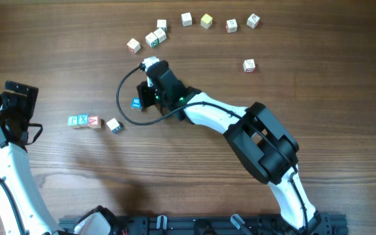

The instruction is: Form a horizontal line

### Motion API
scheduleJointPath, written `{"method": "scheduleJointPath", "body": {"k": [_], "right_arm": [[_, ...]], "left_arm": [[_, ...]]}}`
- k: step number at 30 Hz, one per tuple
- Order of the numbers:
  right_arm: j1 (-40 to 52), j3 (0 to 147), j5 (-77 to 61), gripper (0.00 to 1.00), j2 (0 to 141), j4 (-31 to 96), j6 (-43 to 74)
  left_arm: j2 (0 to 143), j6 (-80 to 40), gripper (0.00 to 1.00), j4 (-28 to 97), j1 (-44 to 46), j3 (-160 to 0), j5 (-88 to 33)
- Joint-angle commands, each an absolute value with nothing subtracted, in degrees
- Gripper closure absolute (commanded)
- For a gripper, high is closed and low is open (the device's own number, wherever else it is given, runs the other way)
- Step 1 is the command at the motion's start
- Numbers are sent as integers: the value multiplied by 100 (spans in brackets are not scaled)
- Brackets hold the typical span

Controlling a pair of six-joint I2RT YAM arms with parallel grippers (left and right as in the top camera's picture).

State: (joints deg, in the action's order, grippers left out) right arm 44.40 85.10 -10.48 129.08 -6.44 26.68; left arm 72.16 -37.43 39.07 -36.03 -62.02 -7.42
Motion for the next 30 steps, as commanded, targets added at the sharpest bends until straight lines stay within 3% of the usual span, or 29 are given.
{"method": "scheduleJointPath", "body": {"k": [1, 13, 30], "right_arm": [[4442, 8506, -1708, 96, 12993, -550, 2541], [4438, 8506, -1356, 96, 13192, -766, 2248], [4418, 8506, -2539, 96, 13192, -534, 2097]], "left_arm": [[7212, -3795, 0, 3909, -3627, -6300, -788], [7212, -3795, 0, 3909, -3627, -6300, -788], [7212, -3795, 0, 3909, -3627, -6300, -788]]}}
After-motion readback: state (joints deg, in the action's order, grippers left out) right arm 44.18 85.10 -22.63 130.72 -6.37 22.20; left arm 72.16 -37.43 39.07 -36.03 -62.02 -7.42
